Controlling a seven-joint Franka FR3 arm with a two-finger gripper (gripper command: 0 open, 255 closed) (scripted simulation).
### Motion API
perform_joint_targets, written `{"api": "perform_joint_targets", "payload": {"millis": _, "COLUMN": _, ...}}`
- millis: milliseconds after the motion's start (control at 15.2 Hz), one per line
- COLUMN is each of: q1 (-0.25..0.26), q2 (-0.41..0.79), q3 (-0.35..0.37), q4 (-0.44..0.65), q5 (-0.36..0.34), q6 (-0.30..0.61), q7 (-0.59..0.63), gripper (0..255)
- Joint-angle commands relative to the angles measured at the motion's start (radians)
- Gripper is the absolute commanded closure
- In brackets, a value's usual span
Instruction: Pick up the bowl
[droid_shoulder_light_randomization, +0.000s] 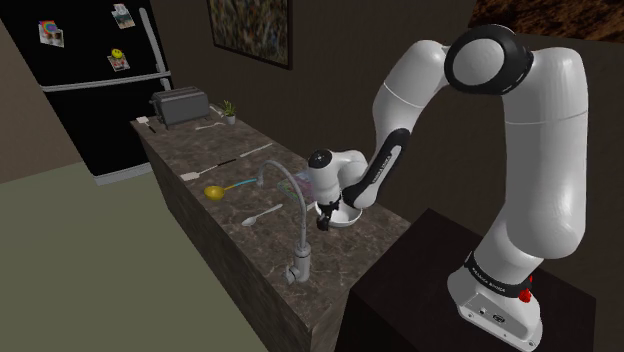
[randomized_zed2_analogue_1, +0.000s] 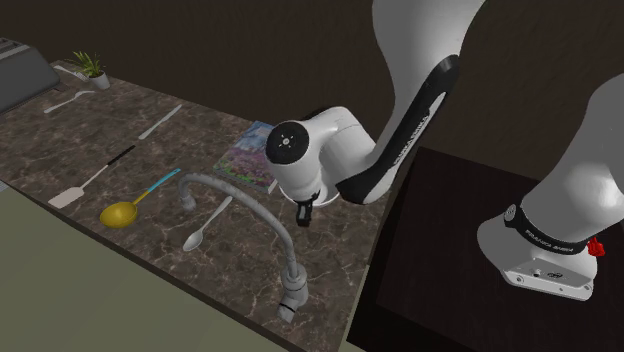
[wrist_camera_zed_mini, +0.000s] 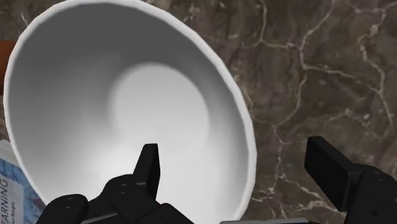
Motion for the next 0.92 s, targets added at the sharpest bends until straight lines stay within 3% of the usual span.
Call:
{"api": "perform_joint_targets", "payload": {"millis": 0, "q1": 0.009, "q2": 0.031, "q3": -0.013, "q4": 0.015, "q5": -0.022, "q6": 0.014, "q7": 0.021, "gripper": 0}}
{"api": "perform_joint_targets", "payload": {"millis": 264, "q1": 0.02, "q2": 0.068, "q3": -0.029, "q4": 0.031, "q5": -0.048, "q6": 0.032, "q7": 0.047, "gripper": 0}}
{"api": "perform_joint_targets", "payload": {"millis": 330, "q1": 0.02, "q2": 0.069, "q3": -0.029, "q4": 0.032, "q5": -0.048, "q6": 0.032, "q7": 0.046, "gripper": 255}}
{"api": "perform_joint_targets", "payload": {"millis": 858, "q1": 0.02, "q2": 0.069, "q3": -0.029, "q4": 0.032, "q5": -0.048, "q6": 0.032, "q7": 0.046, "gripper": 255}}
